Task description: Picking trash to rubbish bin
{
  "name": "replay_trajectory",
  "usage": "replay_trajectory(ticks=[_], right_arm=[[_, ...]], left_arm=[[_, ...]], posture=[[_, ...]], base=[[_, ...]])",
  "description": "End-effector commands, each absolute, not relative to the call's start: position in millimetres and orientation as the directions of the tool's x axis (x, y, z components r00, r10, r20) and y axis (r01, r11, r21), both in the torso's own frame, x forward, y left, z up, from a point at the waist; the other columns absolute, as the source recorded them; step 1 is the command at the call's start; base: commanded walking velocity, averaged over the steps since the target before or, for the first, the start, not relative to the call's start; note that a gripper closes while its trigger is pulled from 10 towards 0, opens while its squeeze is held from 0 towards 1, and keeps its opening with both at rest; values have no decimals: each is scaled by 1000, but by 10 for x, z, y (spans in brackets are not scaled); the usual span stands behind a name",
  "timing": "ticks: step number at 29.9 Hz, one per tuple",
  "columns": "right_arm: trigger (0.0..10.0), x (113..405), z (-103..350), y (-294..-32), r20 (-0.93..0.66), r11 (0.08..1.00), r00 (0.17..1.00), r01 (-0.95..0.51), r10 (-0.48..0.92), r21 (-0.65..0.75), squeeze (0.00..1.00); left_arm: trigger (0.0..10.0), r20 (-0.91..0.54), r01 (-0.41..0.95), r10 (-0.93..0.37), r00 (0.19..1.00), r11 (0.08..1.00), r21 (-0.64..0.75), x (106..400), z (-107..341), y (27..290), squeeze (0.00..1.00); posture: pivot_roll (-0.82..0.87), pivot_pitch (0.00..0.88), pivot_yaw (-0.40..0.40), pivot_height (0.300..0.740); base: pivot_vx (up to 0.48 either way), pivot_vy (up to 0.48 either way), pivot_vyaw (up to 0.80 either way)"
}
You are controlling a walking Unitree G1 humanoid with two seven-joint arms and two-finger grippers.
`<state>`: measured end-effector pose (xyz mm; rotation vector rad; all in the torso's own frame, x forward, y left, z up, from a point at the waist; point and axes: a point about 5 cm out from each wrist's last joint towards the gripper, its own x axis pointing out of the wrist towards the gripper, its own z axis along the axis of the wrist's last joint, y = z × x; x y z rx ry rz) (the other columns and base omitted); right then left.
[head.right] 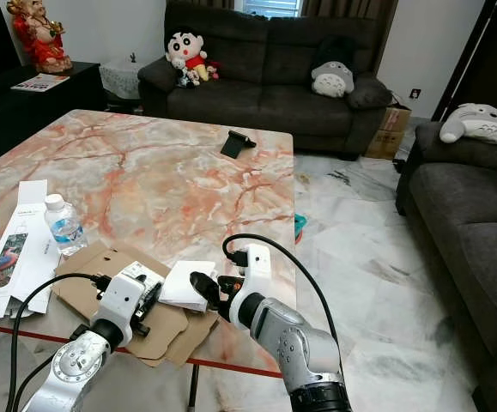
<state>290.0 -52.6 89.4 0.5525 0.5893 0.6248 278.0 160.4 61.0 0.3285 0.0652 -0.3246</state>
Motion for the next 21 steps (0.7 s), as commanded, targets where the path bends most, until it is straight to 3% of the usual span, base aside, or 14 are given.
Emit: replay_trajectory(ticks=[1, 14, 21], right_arm=[[10000, 2898, 934, -414, -334, 672, 645, -392, 687, 628, 0], [10000, 2883, 763, -478, -437, 761, 650, -369, 622, 534, 0], [10000, 2884, 748, -484, -443, 762, 649, -359, 619, 539, 0]], left_arm=[[10000, -111, 349, -331, 937, 877, 329, 2795, 642, 1548, 0], [10000, -117, 352, -332, 936, 875, 332, 2795, 638, 1552, 0], [10000, -121, 359, -338, 933, 873, 330, 2792, 633, 1540, 0]], posture=[[159, 0, -80, 740], [159, 0, -80, 740], [159, 0, -80, 740]], base=[[0, 0, 0], [0, 0, 0], [0, 0, 0]])
